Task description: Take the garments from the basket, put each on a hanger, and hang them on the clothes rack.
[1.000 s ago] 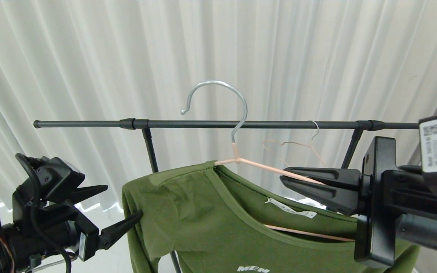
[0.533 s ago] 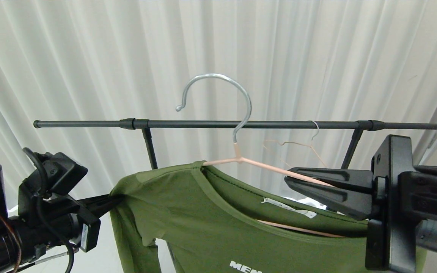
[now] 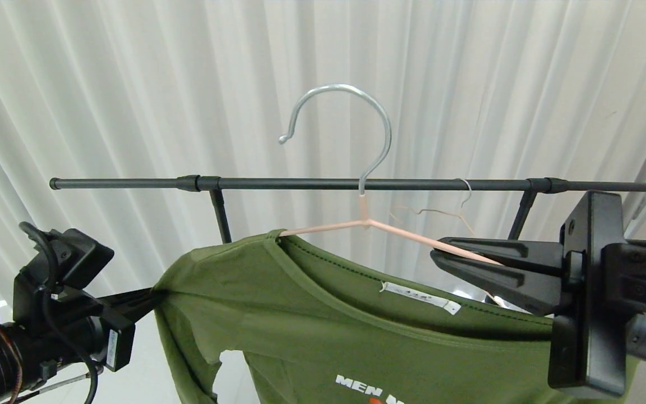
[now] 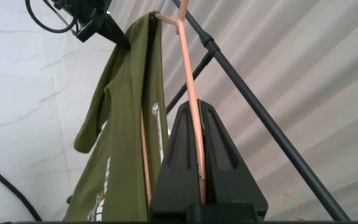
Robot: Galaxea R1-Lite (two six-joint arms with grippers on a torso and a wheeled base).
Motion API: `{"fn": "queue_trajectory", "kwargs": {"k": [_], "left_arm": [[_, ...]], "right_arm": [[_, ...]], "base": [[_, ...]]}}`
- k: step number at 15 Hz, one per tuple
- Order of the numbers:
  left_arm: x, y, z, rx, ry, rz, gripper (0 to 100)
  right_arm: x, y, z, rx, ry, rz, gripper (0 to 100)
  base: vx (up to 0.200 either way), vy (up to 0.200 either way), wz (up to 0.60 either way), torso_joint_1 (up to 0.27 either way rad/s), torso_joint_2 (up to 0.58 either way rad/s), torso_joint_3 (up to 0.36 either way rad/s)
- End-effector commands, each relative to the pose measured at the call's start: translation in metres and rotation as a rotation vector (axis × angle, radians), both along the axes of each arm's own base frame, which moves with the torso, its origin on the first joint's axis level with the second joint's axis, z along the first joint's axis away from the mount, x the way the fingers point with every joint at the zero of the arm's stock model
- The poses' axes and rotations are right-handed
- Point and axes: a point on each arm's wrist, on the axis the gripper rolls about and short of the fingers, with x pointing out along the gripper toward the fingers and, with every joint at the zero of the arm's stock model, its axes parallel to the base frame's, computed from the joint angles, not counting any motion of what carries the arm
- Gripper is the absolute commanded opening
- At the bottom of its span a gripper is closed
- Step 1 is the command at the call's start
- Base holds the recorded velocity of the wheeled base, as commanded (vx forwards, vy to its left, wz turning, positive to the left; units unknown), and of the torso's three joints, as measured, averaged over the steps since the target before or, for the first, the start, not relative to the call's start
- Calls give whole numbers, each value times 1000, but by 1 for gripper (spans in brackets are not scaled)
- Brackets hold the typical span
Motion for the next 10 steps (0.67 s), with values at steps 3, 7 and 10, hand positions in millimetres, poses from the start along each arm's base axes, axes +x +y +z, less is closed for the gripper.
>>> {"fn": "queue_trajectory", "kwargs": {"k": [3,7,10], "left_arm": [[-9,-1,6,-8,-44,-11,100],[-43,-18,27,-188,-130,-115,100],[-47,-19,32,-236,-138,-103,100]], "right_arm": [[6,-1,-3,-2,28,-34,0],[16,0,-9,42,169,-143,0],[31,-13,-18,44,299,-259,0]], "base": [[0,0,0,0,0,0],[0,0,0,0,0,0],[0,0,0,0,0,0]]}}
